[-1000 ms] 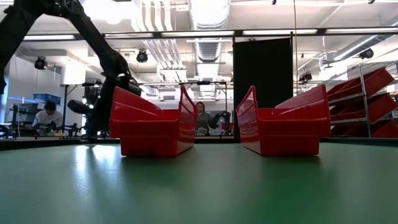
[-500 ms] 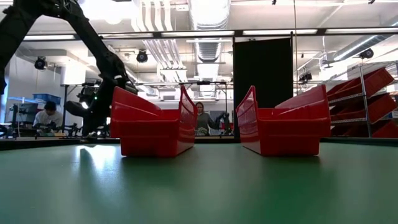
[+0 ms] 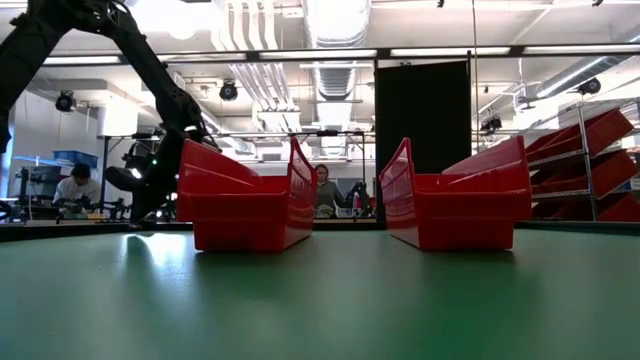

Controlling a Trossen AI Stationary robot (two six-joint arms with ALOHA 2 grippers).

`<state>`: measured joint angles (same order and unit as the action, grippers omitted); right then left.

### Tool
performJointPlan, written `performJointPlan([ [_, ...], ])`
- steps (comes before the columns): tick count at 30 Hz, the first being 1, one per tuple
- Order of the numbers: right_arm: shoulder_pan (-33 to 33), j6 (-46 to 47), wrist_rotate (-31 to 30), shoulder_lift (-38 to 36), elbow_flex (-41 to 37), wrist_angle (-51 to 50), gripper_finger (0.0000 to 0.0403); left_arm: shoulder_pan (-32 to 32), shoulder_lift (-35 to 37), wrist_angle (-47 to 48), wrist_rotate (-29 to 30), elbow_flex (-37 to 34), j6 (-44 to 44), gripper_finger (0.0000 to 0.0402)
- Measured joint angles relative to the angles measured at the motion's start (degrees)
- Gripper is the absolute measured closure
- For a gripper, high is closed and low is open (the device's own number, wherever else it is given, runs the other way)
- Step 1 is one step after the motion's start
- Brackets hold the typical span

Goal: Sort batteries
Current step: Put the black battery into the right red bin

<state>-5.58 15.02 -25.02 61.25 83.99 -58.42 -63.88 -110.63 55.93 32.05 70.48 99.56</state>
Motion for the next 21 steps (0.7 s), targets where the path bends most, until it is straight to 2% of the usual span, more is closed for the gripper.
performJointPlan([
  [12,0.0,2.7,-0.5,0.0,0.0,-0.1,0.0157,-0.3,-0.6,0.1,3.9,-0.1,4.3,0.0402],
  [21,0.0,4.5,-0.5,0.0,0.0,-0.1,0.0170,-0.3,-0.6,0.0,0.5,0.0,2.1,0.0402],
])
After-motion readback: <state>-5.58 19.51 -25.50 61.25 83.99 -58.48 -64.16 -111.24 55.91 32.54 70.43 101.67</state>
